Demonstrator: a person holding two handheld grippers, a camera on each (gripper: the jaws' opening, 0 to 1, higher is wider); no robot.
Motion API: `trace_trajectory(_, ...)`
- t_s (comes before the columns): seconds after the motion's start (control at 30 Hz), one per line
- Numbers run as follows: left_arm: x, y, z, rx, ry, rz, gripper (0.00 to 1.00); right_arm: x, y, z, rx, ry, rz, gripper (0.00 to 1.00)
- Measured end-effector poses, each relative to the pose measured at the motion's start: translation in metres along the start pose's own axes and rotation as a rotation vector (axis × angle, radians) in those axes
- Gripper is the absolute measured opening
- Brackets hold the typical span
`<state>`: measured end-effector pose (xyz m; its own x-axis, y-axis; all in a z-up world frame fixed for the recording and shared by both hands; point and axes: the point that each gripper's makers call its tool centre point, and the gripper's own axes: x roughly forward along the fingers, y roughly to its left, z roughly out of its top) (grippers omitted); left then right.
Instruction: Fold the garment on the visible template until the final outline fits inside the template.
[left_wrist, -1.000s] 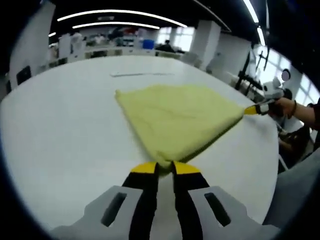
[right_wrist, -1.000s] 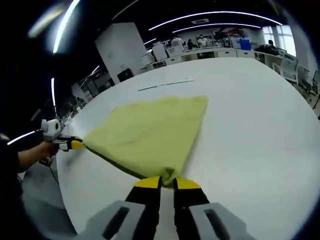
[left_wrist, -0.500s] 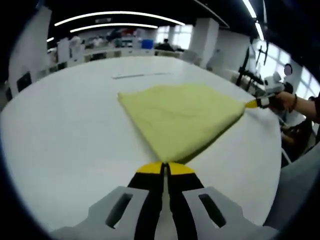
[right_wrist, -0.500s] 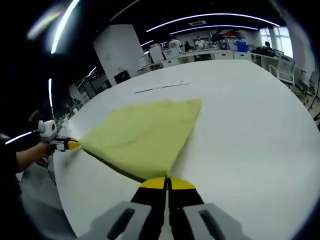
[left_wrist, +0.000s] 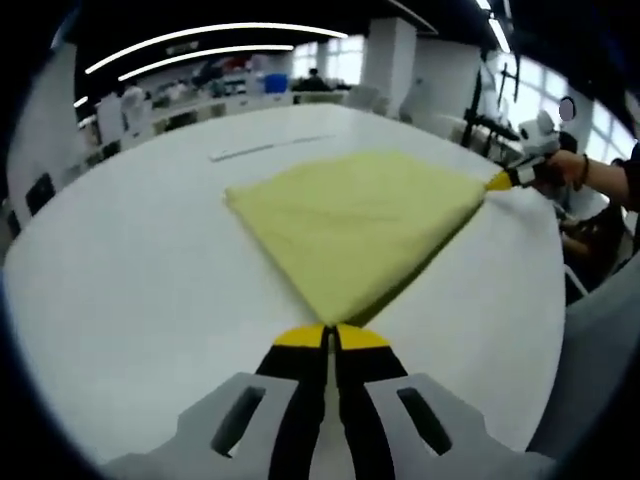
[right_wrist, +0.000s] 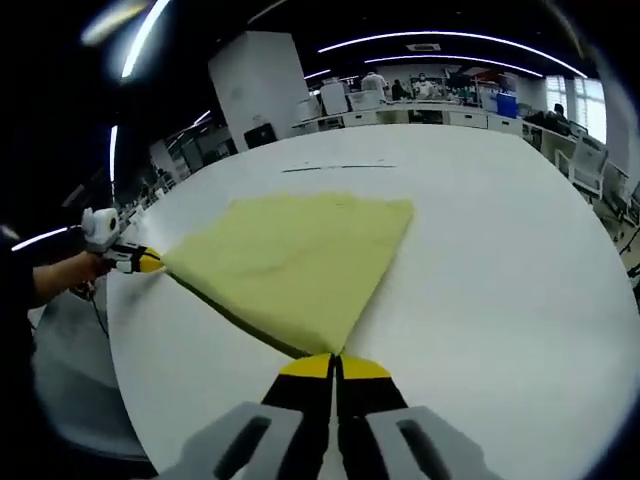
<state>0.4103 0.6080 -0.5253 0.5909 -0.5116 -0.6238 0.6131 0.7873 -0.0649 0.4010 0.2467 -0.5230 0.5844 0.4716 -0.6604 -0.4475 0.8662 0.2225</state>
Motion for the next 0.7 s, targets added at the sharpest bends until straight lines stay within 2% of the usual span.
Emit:
trace_trajectory(0.33, -0.008, -0.007, -0.008, 0.020, 0.026, -0.007, 0.00, -0.004, 0.004, -0.011, -0.031, 0.031, -0.001, 0.00)
trace_trajectory(0.7, -0.015, -0.012, -0.016, 0.024, 0.050, -0.004, 0.00, -0.009, 0.010, -0.021, -0.004, 0.038, 0.000, 0.00)
